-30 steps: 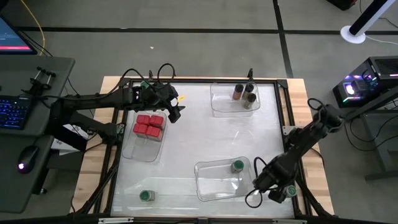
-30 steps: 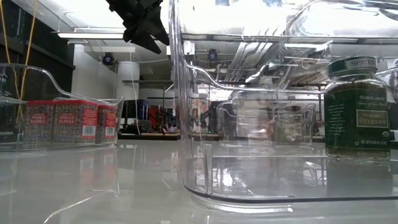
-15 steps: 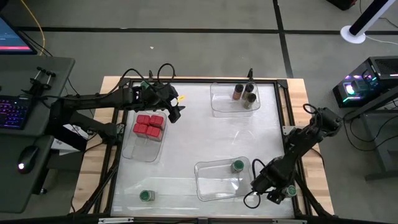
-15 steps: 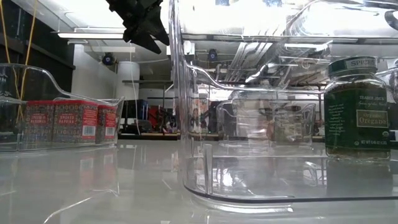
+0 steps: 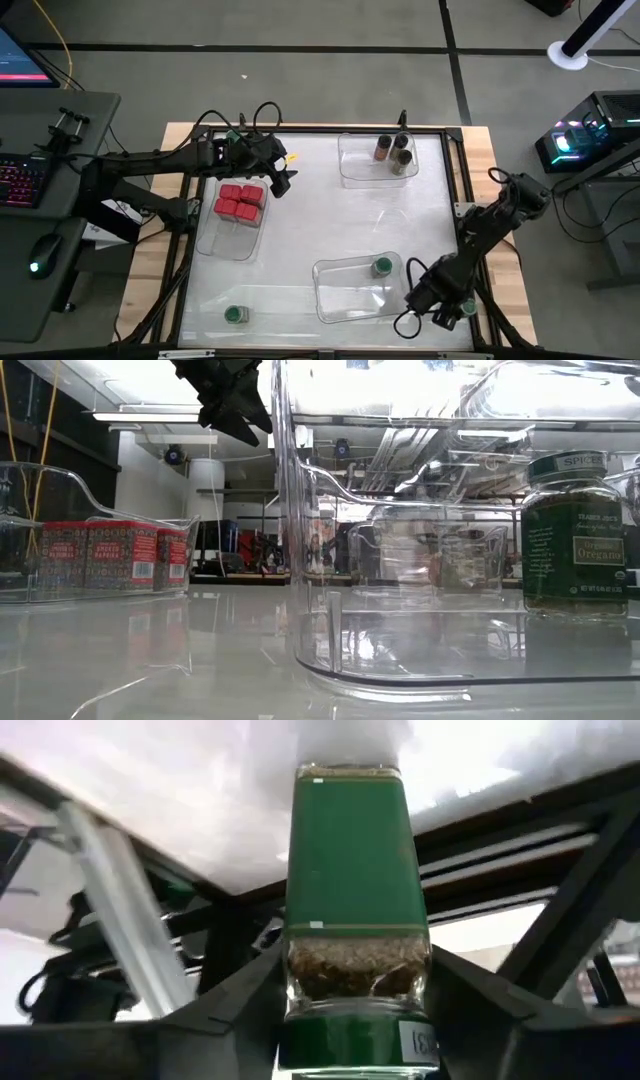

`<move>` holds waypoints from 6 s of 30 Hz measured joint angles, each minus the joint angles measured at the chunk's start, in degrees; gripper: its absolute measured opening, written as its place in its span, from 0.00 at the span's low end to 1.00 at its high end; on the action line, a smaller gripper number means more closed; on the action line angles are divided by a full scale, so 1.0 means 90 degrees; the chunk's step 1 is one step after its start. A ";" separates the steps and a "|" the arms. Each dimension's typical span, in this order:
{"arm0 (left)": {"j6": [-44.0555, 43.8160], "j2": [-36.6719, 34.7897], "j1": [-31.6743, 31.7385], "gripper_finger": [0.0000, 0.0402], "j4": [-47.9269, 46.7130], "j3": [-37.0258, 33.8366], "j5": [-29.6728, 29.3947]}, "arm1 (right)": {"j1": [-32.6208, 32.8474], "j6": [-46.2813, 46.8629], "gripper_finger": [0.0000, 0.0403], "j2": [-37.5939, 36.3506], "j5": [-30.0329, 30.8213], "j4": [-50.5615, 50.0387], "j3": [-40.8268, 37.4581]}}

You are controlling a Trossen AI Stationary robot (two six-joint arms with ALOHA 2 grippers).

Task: Sort spices by type
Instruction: Put the green seasoning bottle into the bottom right transparent bin

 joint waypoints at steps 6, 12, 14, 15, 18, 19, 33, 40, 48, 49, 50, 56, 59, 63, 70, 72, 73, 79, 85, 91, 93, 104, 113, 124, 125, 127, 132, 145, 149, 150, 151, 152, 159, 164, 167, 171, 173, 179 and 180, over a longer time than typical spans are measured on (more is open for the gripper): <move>0.0002 0.0000 0.0027 0.74 0.0005 0.0000 -0.0007 | -0.0242 -0.0913 0.48 -0.0005 0.0357 -0.1079 0.0816; 0.0002 0.0000 0.0027 0.74 0.0007 0.0000 -0.0035 | -0.0671 -0.1958 0.48 -0.0007 0.0600 -0.2815 0.1937; 0.0002 0.0000 0.0027 0.74 0.0005 0.0000 -0.0072 | -0.0833 -0.2173 0.48 -0.0021 0.0745 -0.3163 0.2337; 0.0002 0.0000 0.0027 0.74 0.0009 0.0000 -0.0087 | -0.0937 -0.2205 0.48 -0.0067 0.0785 -0.3135 0.2494; 0.0016 0.0001 0.0027 0.74 0.0037 0.0000 -0.0142 | -0.1257 -0.2103 0.48 -0.0096 0.1076 -0.2933 0.3048; 0.0043 0.0000 0.0027 0.74 0.0039 0.0000 -0.0170 | -0.1380 -0.2103 0.48 -0.0060 0.1178 -0.3020 0.3216; 0.0172 0.0000 0.0031 0.74 -0.0081 0.0000 -0.0202 | -0.2572 -0.2574 0.48 0.0967 0.1419 -0.3094 0.5137; 0.0432 0.0000 0.0031 0.74 -0.0531 0.0000 -0.0153 | -0.2819 -0.0802 0.48 0.1304 0.0812 -0.3057 0.5172; 0.0675 0.0000 0.0031 0.74 -0.0805 0.0000 -0.0148 | -0.2861 0.0604 0.48 0.1863 0.0726 -0.2749 0.5172; 0.0679 0.0000 0.0031 0.74 -0.0809 0.0000 -0.0148 | -0.2861 0.0661 0.48 0.1958 0.0711 -0.2740 0.5172; 0.0707 0.0000 0.0031 0.74 -0.0806 0.0000 -0.0149 | -0.2861 0.0708 0.48 0.2047 0.0698 -0.2735 0.5170; 0.0841 0.0000 0.0031 0.74 -0.0807 0.0000 -0.0146 | -0.2906 0.0746 0.48 0.2576 0.0658 -0.2692 0.5170; 0.0840 0.0002 0.0031 0.74 -0.0811 0.0000 -0.0143 | -0.2932 0.0667 0.48 0.2799 0.0682 -0.2683 0.5171; 0.0891 0.0000 0.0031 0.74 -0.0811 0.0000 -0.0143 | -0.2946 0.0611 0.48 0.2973 0.0769 -0.2378 0.5021; 0.1005 0.0001 0.0031 0.74 -0.0857 0.0000 -0.0143 | -0.2974 0.0445 0.48 0.2970 0.0699 -0.2420 0.4528; 0.1007 0.0000 0.0031 0.74 -0.0857 0.0000 -0.0143 | -0.3011 0.0473 0.48 0.2970 0.0670 -0.2293 0.4445; 0.1012 0.0000 0.0031 0.74 -0.0857 0.0000 -0.0143 | -0.3039 0.0484 0.48 0.2970 0.0670 -0.2226 0.4416; 0.1063 0.0001 0.0031 0.74 -0.0862 0.0000 -0.0143 | -0.3143 0.0636 0.57 0.2961 0.0870 -0.1985 0.4322; 0.1123 0.0000 0.0031 0.74 -0.0860 0.0000 -0.0143 | -0.3148 0.0571 0.65 0.2958 0.0918 -0.2000 0.4324; 0.1126 0.0000 0.0031 0.74 -0.0860 0.0000 -0.0144 | -0.3150 0.0582 0.66 0.2788 0.0894 -0.2054 0.4324; 0.1127 0.0000 0.0031 0.74 -0.0859 0.0000 -0.0144 | -0.3164 0.0612 0.66 0.2683 0.0919 -0.2159 0.4327; 0.1111 0.0001 0.0031 0.74 -0.0857 0.0000 -0.0144 | -0.3184 0.0851 0.66 0.1876 0.1390 -0.2529 0.4332; 0.1224 -0.0001 0.0031 0.74 -0.0856 0.0000 -0.0141 | -0.3242 0.1192 0.66 0.0918 0.3055 -0.2328 0.4334; 0.1255 -0.0325 0.0245 0.74 -0.0197 -0.0005 -0.0160 | -0.4063 0.0020 0.66 0.0164 0.6302 -0.2190 0.4336; 0.0940 -0.0323 0.0348 0.74 -0.0149 -0.0005 -0.0306 | -0.4227 -0.0404 0.66 0.0172 0.6381 -0.2117 0.4304; 0.0040 -0.0291 0.0671 0.74 -0.0235 -0.0003 -0.0516 | -0.4608 -0.1438 0.66 0.0174 0.6401 -0.1738 0.4144; -0.1416 -0.0231 0.2118 0.74 -0.1676 -0.0003 -0.0782 | -0.5710 -0.3959 0.66 0.0197 0.5926 -0.0440 0.3513; -0.1942 0.0402 0.4537 0.74 -0.2256 0.0000 -0.0042 | -0.7182 -0.5699 0.66 0.0197 0.3141 0.1672 0.2265; -0.1478 0.0982 0.4841 0.74 -0.2109 0.0000 0.0197 | -0.7052 -0.5470 0.66 0.0197 0.3121 0.1763 0.2265; -0.1356 0.1131 0.4908 0.74 -0.2073 0.0000 0.0287 | -0.7004 -0.5352 0.66 0.0197 0.3135 0.1839 0.2265; -0.1234 0.1282 0.4969 0.74 -0.2065 0.0000 0.0330 | -0.6949 -0.5260 0.66 0.0197 0.3177 0.1912 0.2265; -0.1131 0.1433 0.5024 0.74 -0.2078 0.0000 0.0329 | -0.6896 -0.5181 0.66 0.0197 0.3197 0.1978 0.2265; -0.0782 0.1924 0.5356 0.74 -0.2017 -0.0002 0.0511 | -0.6528 -0.4585 0.66 0.0197 0.3547 0.2328 0.2265; -0.0617 0.2173 0.5560 0.74 -0.1817 -0.0002 0.0766 | -0.6379 -0.4309 0.66 0.0197 0.3731 0.2502 0.2265; -0.0511 0.2414 0.5672 0.74 -0.1817 0.0000 0.1253 | -0.6336 -0.4160 0.66 0.0197 0.3749 0.2543 0.2265; -0.0278 0.2664 0.5690 0.74 -0.1913 -0.0002 0.1469 | -0.6329 -0.4117 0.66 0.0197 0.3753 0.2488 0.2265; -0.0221 0.2699 0.5682 0.73 -0.1880 -0.0002 0.1463 | -0.6329 -0.4012 0.66 0.0197 0.3759 0.2473 0.2265; -0.0163 0.2469 0.5644 0.54 -0.1817 -0.0001 0.1227 | -0.6329 -0.3983 0.66 0.0197 0.3764 0.2454 0.2265; -0.0160 0.2428 0.5644 0.49 -0.1827 -0.0002 0.1224 | -0.6329 -0.4015 0.66 0.0197 0.3764 0.2455 0.2265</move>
